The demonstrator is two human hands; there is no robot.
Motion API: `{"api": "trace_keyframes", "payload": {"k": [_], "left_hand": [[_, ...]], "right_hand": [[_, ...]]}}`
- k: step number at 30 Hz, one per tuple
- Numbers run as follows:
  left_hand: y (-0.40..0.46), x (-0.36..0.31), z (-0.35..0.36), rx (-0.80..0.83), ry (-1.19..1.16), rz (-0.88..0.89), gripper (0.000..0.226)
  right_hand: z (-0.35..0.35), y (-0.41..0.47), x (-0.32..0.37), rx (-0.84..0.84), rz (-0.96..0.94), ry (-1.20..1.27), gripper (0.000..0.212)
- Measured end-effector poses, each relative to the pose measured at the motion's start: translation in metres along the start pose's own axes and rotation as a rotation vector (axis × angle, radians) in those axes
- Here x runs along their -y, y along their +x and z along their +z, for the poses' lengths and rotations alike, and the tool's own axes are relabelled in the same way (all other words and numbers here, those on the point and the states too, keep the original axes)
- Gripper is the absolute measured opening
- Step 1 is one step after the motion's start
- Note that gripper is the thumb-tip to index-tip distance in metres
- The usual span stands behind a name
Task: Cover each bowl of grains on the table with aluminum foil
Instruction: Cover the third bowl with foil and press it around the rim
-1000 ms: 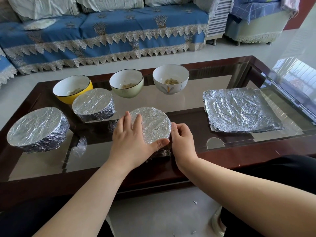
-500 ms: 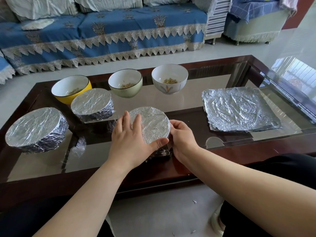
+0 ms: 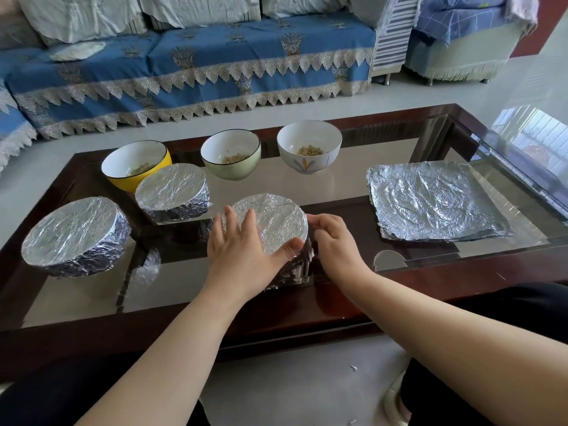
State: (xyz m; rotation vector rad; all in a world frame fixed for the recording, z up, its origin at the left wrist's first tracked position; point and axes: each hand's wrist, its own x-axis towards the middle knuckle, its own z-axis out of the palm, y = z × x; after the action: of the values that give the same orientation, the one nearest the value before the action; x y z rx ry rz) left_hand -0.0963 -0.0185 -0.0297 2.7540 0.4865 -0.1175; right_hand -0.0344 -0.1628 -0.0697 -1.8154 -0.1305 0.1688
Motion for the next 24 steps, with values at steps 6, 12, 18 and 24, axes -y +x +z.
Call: {"api": "trace_keyframes", "payload": {"k": [6,12,18,24], "left_hand": [[0.002,0.011,-0.023,0.128,0.124,0.008,0.131],[-0.003,0.022,-0.032,0.168,0.216,0.039,0.135],[-0.008,0.024,-0.018,0.116,0.206,0.063,0.136],[-0.012,0.030,-0.009,0.122,0.015,0.092,0.141]], "right_hand": [[0.006,-0.021,-0.020,0.009,-0.152,0.039,0.034],[0.006,-0.018,-0.018,0.013,-0.169,0.066,0.027],[0.008,-0.017,-0.020,0.010,-0.192,0.034,0.032],[0.016,-0.018,-0.022,-0.080,-0.093,0.062,0.027]]}}
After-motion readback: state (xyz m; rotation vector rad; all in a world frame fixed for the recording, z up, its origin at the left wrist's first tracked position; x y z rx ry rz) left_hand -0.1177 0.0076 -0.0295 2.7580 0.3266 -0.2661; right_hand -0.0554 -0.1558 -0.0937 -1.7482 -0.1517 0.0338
